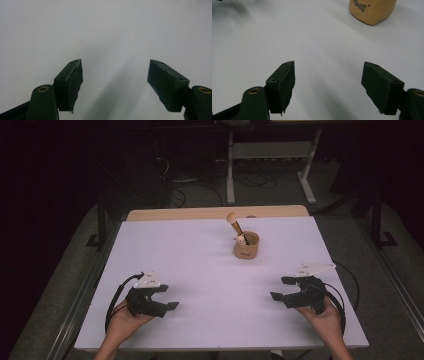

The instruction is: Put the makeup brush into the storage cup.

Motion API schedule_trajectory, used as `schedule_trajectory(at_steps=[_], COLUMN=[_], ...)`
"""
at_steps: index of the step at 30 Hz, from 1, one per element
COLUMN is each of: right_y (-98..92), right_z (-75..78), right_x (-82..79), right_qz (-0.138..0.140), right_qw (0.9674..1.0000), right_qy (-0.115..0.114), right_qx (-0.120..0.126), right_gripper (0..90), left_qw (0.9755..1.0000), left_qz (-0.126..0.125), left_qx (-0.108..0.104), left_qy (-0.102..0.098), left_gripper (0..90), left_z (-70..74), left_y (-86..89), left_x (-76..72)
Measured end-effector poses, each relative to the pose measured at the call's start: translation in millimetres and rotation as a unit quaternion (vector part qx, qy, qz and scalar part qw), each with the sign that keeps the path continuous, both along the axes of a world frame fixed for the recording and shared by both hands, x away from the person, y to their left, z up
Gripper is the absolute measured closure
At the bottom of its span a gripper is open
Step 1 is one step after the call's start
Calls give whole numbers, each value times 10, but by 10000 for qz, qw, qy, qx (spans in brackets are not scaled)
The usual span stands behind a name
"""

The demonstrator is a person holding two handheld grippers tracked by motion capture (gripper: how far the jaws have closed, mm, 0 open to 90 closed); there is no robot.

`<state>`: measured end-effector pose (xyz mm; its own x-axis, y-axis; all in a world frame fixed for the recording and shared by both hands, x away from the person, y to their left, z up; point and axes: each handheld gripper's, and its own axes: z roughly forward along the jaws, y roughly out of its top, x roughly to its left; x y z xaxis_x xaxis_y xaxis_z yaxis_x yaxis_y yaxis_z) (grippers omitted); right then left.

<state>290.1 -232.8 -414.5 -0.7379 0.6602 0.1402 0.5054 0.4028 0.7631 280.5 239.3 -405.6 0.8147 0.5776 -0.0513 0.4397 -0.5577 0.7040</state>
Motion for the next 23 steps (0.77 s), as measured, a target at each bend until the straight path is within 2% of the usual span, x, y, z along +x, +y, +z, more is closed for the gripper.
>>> schedule_trajectory(at_steps=[10,16,23], right_y=[-75,-95,-69], right_z=[-57,-73,-66], right_x=[-96,-162,-176], right_qz=[-45,-10,20], right_qw=[10000,10000,10000], right_qy=[56,13,-5], right_qx=[54,17,-10], right_gripper=[248,246,234], left_qw=[10000,9999,10000], left_qz=[-22,-87,-41], left_qx=[56,67,-11], left_qy=[66,71,70], left_gripper=[278,276,274], left_z=[-77,-108,-92], left_y=[0,11,9], left_x=[-25,-9,-8])
